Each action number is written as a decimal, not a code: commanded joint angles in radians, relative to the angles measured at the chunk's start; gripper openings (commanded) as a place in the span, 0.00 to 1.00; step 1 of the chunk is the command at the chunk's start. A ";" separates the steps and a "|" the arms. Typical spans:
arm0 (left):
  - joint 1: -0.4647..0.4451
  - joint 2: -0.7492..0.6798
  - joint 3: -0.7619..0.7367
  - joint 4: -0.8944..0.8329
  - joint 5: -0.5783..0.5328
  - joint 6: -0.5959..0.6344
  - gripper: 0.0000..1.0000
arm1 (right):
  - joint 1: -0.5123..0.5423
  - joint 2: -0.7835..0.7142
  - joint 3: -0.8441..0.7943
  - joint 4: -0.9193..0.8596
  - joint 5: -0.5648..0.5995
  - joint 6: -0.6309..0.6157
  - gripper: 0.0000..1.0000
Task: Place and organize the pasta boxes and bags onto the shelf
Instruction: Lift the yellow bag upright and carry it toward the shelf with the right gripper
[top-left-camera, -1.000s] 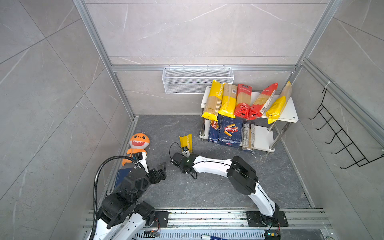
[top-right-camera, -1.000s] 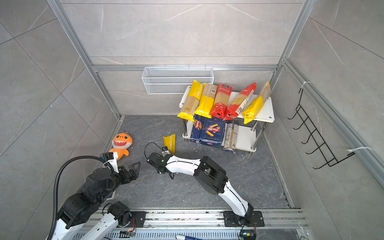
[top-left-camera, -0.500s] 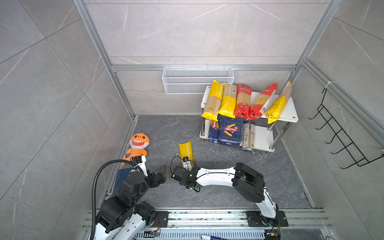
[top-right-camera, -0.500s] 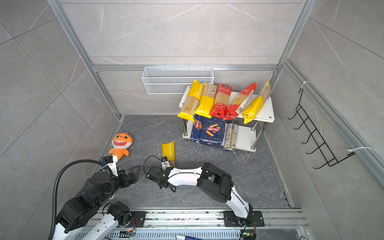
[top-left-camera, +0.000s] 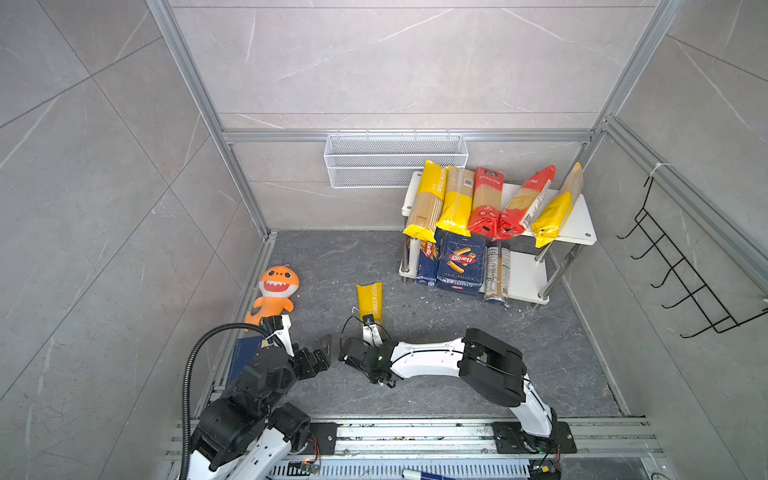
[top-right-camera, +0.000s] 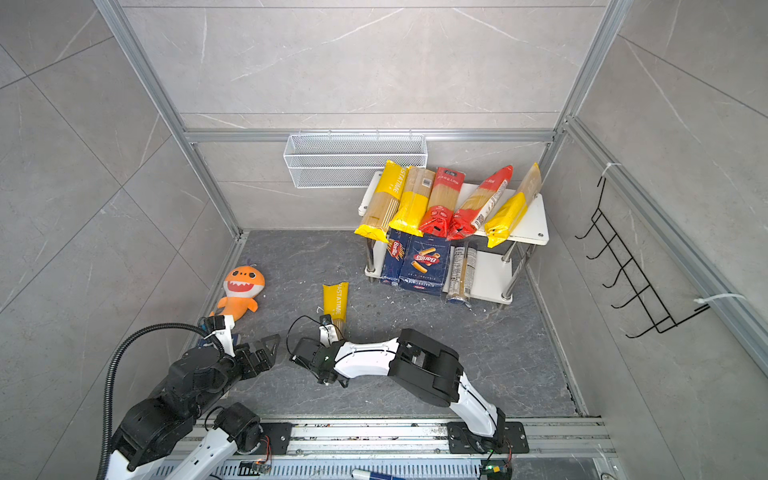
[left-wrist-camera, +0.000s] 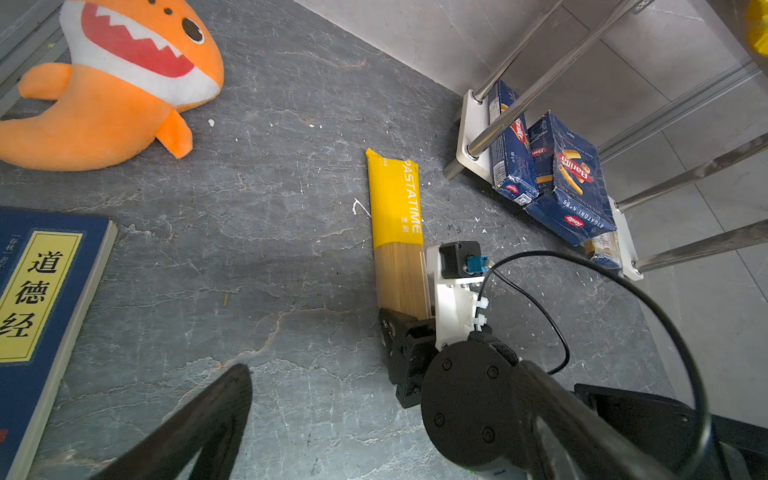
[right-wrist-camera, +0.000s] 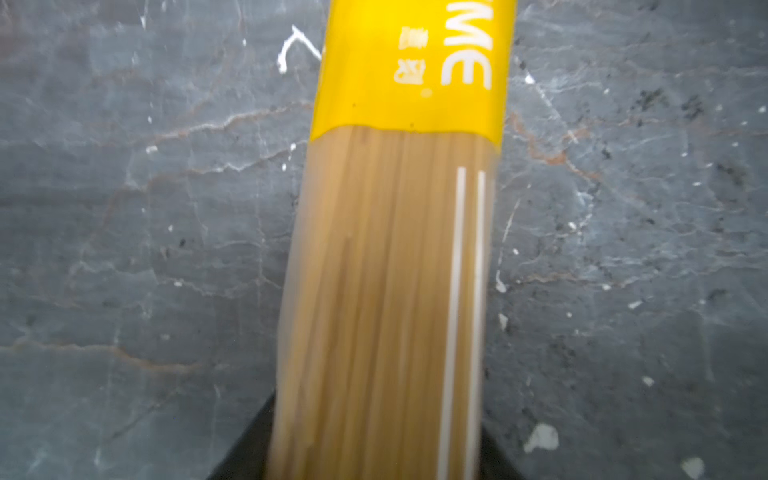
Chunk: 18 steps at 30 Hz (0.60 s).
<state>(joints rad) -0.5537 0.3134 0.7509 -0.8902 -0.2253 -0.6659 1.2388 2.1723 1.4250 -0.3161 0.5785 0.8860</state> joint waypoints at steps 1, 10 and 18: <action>0.006 -0.005 -0.010 0.022 0.017 -0.013 1.00 | 0.003 0.135 -0.129 -0.081 -0.131 0.017 0.30; 0.007 -0.008 0.004 0.011 0.001 -0.007 1.00 | 0.060 -0.115 -0.375 0.070 -0.053 0.053 0.07; 0.006 -0.008 0.016 0.000 -0.017 -0.004 1.00 | 0.096 -0.410 -0.553 0.087 0.020 0.064 0.02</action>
<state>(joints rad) -0.5537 0.3130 0.7387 -0.8955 -0.2298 -0.6666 1.3239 1.8267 0.9253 -0.1131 0.5911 0.9302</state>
